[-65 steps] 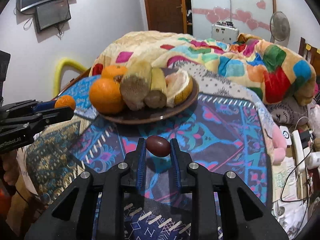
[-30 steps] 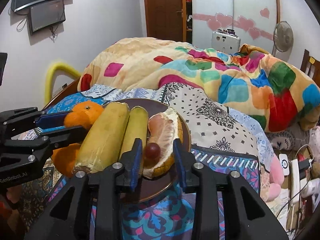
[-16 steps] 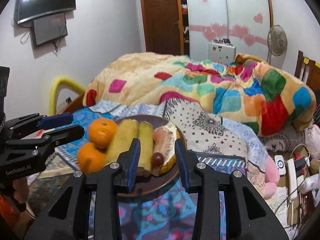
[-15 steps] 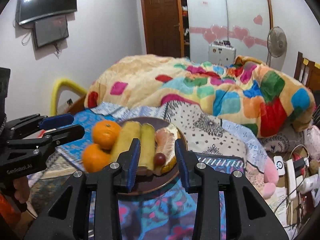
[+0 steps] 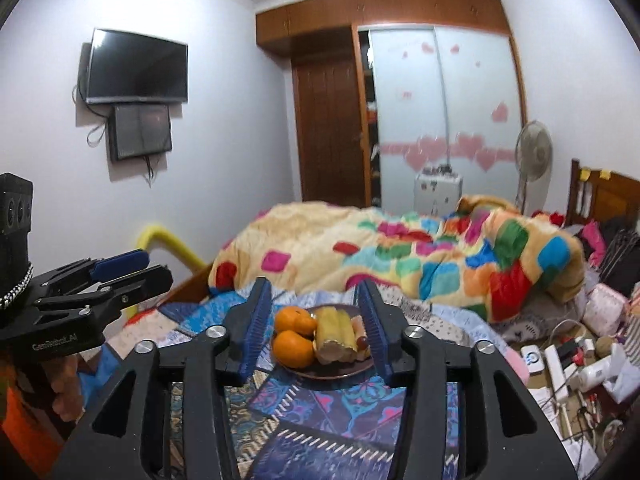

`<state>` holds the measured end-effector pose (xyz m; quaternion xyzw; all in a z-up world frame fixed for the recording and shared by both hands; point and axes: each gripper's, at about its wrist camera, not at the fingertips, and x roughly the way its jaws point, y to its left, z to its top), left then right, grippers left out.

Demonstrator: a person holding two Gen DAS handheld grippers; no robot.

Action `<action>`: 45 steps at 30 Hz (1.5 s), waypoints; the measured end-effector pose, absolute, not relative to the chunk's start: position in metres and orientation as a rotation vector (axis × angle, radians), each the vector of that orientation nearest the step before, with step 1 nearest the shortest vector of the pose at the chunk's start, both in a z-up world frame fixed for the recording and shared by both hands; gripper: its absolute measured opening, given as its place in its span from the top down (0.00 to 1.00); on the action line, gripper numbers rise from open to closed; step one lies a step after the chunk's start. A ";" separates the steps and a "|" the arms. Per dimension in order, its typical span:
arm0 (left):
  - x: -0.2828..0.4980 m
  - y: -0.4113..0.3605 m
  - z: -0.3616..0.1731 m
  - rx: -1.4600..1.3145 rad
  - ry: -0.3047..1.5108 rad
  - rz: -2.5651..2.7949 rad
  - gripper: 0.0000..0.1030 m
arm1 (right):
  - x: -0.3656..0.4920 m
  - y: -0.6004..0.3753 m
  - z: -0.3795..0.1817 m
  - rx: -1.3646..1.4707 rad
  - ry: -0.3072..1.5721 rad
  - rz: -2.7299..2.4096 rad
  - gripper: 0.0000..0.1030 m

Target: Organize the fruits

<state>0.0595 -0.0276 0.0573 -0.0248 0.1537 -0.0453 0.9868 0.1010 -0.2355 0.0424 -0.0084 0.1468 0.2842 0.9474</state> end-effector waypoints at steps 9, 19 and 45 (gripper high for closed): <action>-0.003 -0.029 0.063 -0.034 0.204 -0.044 0.16 | 0.048 -0.242 0.045 0.017 0.188 0.493 0.23; -0.023 -0.031 0.056 -0.025 0.168 -0.004 0.02 | 0.023 -0.248 0.044 0.043 0.128 0.447 0.00; -0.028 -0.036 0.056 -0.026 0.165 0.001 0.01 | 0.012 -0.248 0.039 0.028 0.129 0.455 0.00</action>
